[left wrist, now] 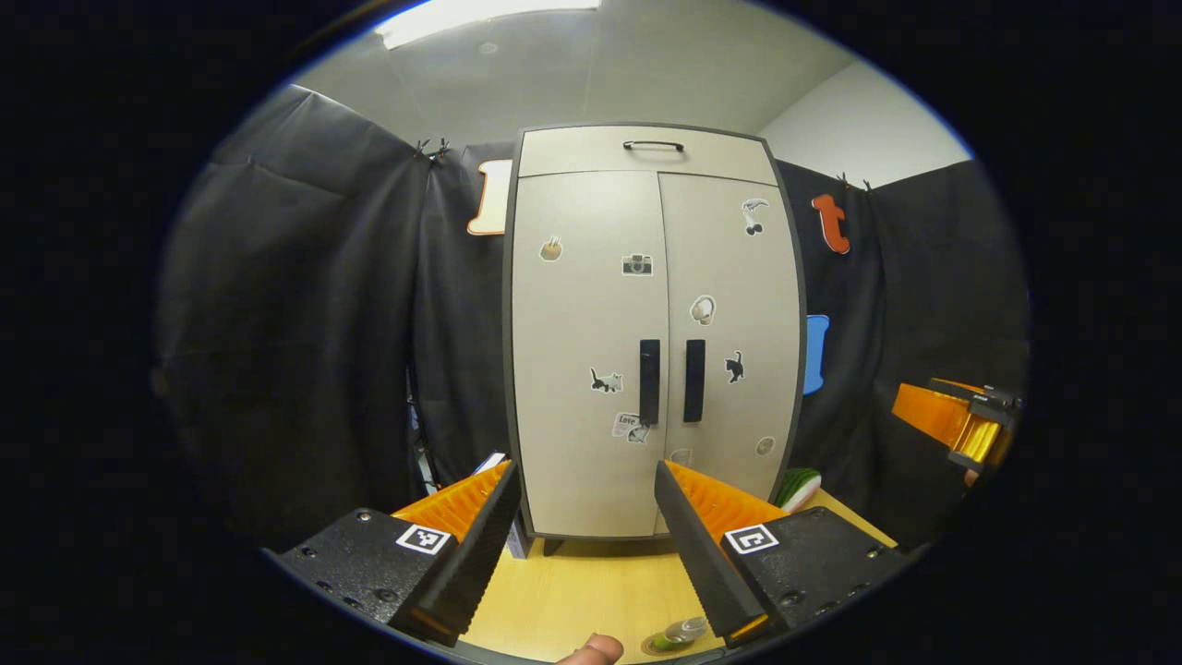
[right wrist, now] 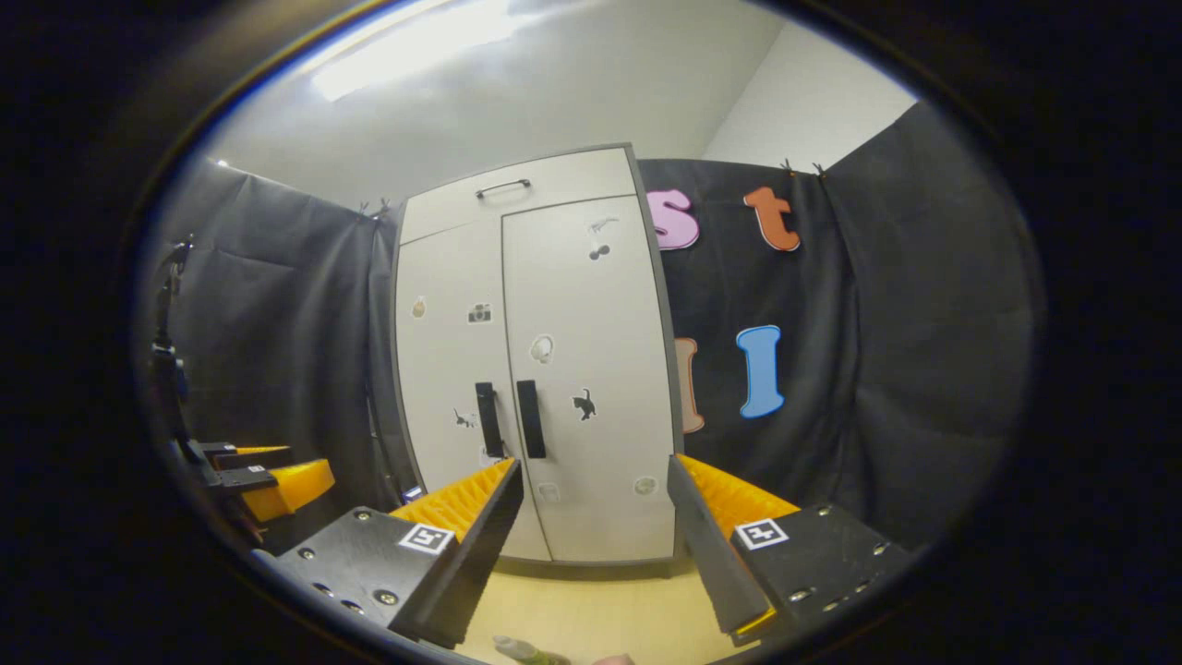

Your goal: Grasp the bottle in the cabinet with the left hand and place it on the coaster, then close the right door with the right hand and the left door with the left hand.

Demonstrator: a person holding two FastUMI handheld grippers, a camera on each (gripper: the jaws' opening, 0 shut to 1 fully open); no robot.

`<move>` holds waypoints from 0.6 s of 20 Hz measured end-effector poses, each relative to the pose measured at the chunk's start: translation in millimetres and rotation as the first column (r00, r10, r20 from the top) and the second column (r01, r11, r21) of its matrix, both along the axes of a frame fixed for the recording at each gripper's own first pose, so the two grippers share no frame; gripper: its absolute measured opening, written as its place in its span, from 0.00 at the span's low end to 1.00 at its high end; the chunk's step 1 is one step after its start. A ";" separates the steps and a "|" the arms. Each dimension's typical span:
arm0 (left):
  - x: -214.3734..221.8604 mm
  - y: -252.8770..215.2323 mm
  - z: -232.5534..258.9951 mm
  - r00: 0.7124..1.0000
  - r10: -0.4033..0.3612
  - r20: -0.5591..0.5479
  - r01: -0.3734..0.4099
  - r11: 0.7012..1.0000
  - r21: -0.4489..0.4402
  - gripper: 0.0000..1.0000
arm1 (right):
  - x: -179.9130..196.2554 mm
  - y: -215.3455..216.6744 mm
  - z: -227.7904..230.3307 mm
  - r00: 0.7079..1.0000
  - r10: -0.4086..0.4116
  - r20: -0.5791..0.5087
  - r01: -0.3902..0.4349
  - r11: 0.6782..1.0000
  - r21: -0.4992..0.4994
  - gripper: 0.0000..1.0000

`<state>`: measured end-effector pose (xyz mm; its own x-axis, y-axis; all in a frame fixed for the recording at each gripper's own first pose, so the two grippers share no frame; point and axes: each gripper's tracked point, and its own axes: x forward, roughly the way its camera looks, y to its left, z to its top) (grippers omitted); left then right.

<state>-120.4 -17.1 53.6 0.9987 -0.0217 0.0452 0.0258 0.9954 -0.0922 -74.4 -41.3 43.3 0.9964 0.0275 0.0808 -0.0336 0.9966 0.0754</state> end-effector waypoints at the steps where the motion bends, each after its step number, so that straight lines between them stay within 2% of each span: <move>1: 0.8 -3.8 1.5 1.000 -0.006 0.000 0.006 1.000 0.000 0.92 | -1.2 0.7 1.2 1.000 0.005 0.003 -0.005 1.000 -0.005 0.95; 3: 2.8 -7.6 4.4 1.000 0.000 0.004 0.000 1.000 0.016 0.93 | -2.3 -3.0 4.6 1.000 -0.002 0.008 0.002 1.000 -0.022 0.93; 4: 3.9 -10.6 6.2 1.000 0.001 0.009 -0.002 1.000 0.023 0.89 | -2.3 -4.4 5.9 1.000 -0.002 0.012 0.003 0.999 -0.032 0.93; 5: 5.2 -14.9 8.1 1.000 0.000 0.010 0.000 1.000 0.026 0.93 | -3.5 -4.0 7.1 1.000 -0.003 0.016 0.003 0.999 -0.042 0.95; 6: 5.2 -19.6 9.6 1.000 -0.006 0.015 0.005 1.000 0.026 0.92 | -6.0 -3.8 8.1 1.000 -0.006 0.019 0.007 0.999 -0.052 0.93; 8: 4.9 -29.3 13.4 1.000 -0.015 0.026 0.014 1.000 0.020 0.89 | -9.0 -7.9 12.9 0.999 -0.009 0.032 0.012 0.997 -0.071 0.95; 11: 3.2 -45.7 21.7 0.998 -0.035 0.052 0.033 0.999 0.027 0.92 | -14.6 -11.7 19.3 0.999 0.010 0.052 -0.005 0.995 -0.099 0.93; 12: 3.2 -50.3 26.4 0.997 -0.035 0.063 0.033 0.999 0.032 0.92 | -16.0 -13.4 19.7 0.998 0.016 0.054 -0.010 0.995 -0.104 0.95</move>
